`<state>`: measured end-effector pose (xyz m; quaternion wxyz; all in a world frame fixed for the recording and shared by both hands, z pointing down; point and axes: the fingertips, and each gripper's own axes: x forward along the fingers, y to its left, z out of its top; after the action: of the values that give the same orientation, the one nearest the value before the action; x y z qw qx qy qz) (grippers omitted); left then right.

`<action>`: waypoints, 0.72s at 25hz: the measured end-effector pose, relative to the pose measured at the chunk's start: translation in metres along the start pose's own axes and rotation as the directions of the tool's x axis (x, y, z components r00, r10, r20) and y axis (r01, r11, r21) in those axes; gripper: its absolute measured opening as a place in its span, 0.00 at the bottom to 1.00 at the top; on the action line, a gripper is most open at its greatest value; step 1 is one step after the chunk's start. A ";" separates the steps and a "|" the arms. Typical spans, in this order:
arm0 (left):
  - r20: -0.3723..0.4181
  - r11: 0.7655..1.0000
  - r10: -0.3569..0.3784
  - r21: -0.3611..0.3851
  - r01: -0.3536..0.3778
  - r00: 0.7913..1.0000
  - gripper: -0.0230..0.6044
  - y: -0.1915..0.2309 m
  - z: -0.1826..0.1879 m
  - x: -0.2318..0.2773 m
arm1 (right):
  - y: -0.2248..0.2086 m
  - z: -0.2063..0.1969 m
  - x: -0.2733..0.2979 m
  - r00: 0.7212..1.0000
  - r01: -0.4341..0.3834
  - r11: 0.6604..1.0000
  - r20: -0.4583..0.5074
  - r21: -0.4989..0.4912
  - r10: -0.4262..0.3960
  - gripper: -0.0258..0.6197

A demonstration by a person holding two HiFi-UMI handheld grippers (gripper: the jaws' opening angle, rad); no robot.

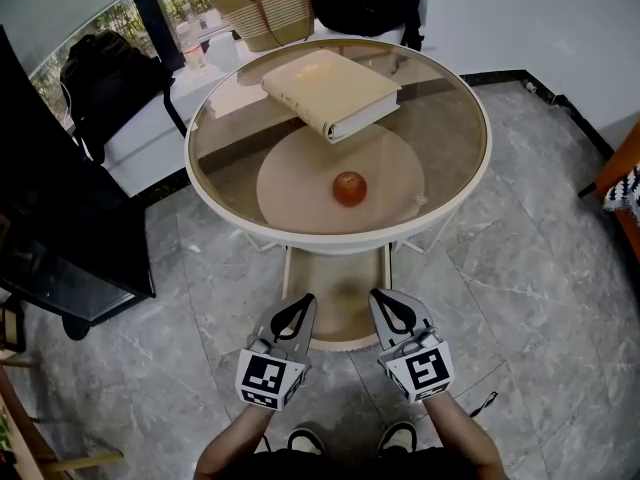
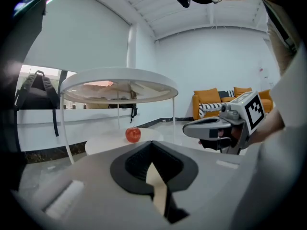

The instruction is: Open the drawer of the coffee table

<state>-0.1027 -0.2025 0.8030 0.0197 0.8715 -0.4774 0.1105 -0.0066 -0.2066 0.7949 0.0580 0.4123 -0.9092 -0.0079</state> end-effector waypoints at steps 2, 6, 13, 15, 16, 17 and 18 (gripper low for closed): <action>-0.011 1.000 -0.002 -0.009 0.002 1.000 0.05 0.002 0.001 0.000 | -0.003 0.004 0.001 1.000 0.004 1.000 -0.001 0.001 -0.004 0.05; -0.035 0.999 0.003 -0.040 -0.005 0.999 0.05 0.007 0.024 -0.012 | -0.010 0.037 -0.007 1.000 0.014 1.000 -0.013 0.007 -0.014 0.05; -0.085 0.993 0.068 -0.093 -0.076 0.994 0.05 0.021 0.096 -0.057 | -0.009 0.125 -0.027 0.999 -0.012 1.000 -0.044 0.016 0.012 0.05; -0.111 0.992 0.075 -0.090 -0.085 0.991 0.05 0.022 0.129 -0.067 | -0.012 0.162 -0.032 1.000 -0.003 1.000 -0.028 0.015 0.004 0.05; -0.125 0.993 0.075 -0.076 -0.085 0.989 0.05 0.021 0.148 -0.071 | -0.015 0.183 -0.034 1.000 0.005 1.000 -0.011 0.009 -0.005 0.05; -0.125 0.995 0.072 -0.058 -0.079 0.990 0.05 0.022 0.169 -0.073 | -0.018 0.205 -0.036 1.000 0.013 1.000 0.003 0.002 -0.013 0.05; -0.109 0.996 0.068 -0.042 -0.073 0.992 0.05 0.023 0.191 -0.074 | -0.021 0.225 -0.038 1.000 0.018 1.000 0.011 -0.002 -0.018 0.05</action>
<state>-0.1273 -0.1804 0.5996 0.0616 0.8461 -0.5086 0.1469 0.0086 -0.1990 0.5665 0.0532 0.4205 -0.9057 -0.0116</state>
